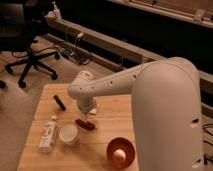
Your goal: Drag the pepper across the table
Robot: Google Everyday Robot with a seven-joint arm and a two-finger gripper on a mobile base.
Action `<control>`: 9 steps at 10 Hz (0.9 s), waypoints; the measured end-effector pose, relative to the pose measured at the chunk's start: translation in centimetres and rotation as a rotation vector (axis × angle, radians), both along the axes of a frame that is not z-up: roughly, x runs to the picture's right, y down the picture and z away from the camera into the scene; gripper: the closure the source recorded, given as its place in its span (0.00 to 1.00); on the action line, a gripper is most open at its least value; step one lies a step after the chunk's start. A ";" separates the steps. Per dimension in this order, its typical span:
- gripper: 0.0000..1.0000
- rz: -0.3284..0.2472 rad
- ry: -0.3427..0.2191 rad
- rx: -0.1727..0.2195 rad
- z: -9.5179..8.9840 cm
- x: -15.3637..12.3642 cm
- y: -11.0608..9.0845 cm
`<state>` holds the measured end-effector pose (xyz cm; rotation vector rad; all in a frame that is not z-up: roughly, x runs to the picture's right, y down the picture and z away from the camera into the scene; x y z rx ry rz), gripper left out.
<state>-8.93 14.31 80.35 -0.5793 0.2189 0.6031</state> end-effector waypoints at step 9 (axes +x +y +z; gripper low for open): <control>0.35 -0.032 0.010 0.063 1.5 -2.5 4.7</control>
